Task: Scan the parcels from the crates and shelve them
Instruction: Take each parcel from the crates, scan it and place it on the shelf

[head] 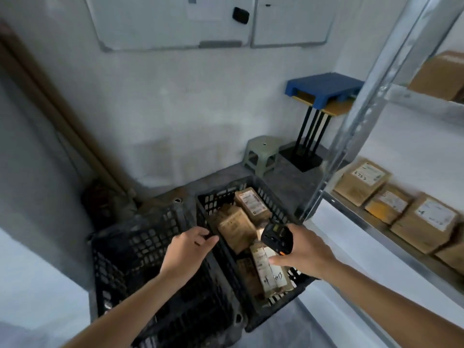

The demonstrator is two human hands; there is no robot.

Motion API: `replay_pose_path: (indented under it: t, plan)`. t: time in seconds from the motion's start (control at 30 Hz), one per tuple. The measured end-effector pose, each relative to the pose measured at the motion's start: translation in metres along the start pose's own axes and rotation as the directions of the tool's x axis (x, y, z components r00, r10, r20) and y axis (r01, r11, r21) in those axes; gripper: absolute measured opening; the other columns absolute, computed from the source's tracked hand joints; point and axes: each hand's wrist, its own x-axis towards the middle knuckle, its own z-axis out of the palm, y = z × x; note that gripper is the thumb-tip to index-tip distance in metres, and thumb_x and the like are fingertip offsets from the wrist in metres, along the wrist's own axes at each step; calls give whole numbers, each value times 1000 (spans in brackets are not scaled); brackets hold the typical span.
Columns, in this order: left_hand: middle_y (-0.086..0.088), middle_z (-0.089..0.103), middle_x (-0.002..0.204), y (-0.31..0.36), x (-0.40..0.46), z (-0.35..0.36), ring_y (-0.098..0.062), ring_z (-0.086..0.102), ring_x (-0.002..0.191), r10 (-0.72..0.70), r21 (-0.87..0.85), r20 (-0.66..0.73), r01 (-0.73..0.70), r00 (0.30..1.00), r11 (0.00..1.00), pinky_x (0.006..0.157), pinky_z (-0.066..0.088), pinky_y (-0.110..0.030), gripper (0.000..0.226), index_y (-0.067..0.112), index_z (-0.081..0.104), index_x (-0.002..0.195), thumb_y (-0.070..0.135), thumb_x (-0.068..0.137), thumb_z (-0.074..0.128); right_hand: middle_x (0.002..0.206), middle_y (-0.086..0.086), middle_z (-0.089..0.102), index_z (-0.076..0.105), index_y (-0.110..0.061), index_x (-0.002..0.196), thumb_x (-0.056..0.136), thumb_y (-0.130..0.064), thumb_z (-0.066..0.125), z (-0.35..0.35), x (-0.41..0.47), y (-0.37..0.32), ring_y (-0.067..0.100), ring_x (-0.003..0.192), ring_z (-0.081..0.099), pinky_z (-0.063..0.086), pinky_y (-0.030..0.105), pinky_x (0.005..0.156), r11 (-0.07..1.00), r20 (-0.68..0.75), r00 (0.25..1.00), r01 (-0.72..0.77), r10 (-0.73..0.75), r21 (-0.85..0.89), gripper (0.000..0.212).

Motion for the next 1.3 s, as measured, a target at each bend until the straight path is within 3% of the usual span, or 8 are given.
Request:
replay_pose_path:
  t: [0.37, 0.5, 0.6, 0.77, 0.83, 1.03, 1.13, 1.3]
  plan:
    - [5, 67, 121, -1, 73, 155, -9, 65, 104, -76, -44, 170, 84, 983, 995, 96, 54, -31, 42, 23, 60, 135, 36, 96, 65, 103, -13, 67, 54, -35, 110, 64, -52, 86, 53, 83, 113, 12, 99, 65, 58, 36, 85, 991, 196, 974, -92, 110, -99, 58]
    - [-3, 62, 131, -5, 94, 202, -16, 64, 109, -139, -26, 229, 149, 963, 988, 92, 56, -34, 48, 19, 52, 144, 28, 98, 63, 102, -12, 67, 55, -34, 114, 65, -47, 87, 65, 109, 140, 13, 99, 67, 56, 37, 90, 993, 315, 944, -68, 95, -97, 60]
    - [-3, 65, 122, -15, 104, 223, -16, 67, 93, -198, 29, 254, 197, 947, 980, 76, 60, -35, 46, 21, 51, 144, 29, 100, 60, 100, -13, 65, 54, -33, 114, 65, -40, 90, 76, 122, 148, 12, 96, 65, 54, 31, 85, 995, 364, 929, -32, 65, -97, 61]
    - [-3, 66, 99, -31, 119, 242, -18, 66, 80, -338, 158, 294, 304, 894, 940, 66, 57, -36, 9, 22, 53, 108, 27, 101, 54, 99, -12, 67, 55, -31, 120, 61, -41, 88, 96, 138, 155, 10, 91, 67, 59, 37, 85, 998, 443, 895, -34, 56, -57, 68]
    - [-6, 65, 101, -34, 125, 252, -17, 61, 79, -385, 179, 339, 343, 858, 922, 64, 51, -32, 14, 15, 58, 105, 27, 100, 55, 96, -10, 67, 57, -29, 119, 62, -37, 87, 101, 141, 158, 11, 89, 67, 59, 37, 82, 998, 449, 891, -48, 60, -37, 65]
    - [-4, 69, 103, -38, 124, 262, -22, 66, 92, -461, 79, 388, 469, 798, 879, 76, 55, -34, 17, 19, 64, 113, 18, 97, 61, 94, -6, 68, 59, -28, 111, 71, -20, 86, 107, 141, 155, 10, 87, 67, 55, 26, 73, 991, 462, 886, -84, 26, 106, 49]
    - [0, 69, 104, -31, 123, 250, -18, 65, 94, -452, -13, 354, 488, 818, 873, 84, 60, -40, 17, 23, 64, 114, 21, 98, 60, 95, -3, 69, 62, -28, 107, 70, -19, 86, 104, 137, 153, 14, 89, 68, 58, 33, 79, 977, 422, 906, -116, 31, 177, 45]
    - [9, 69, 106, -14, 109, 221, -8, 65, 97, -406, -215, 251, 459, 879, 862, 81, 57, -31, 42, 21, 50, 141, 19, 100, 58, 95, -8, 74, 64, -31, 109, 70, -17, 85, 87, 127, 140, 5, 86, 70, 60, 29, 79, 934, 345, 938, -152, 33, 322, 47]
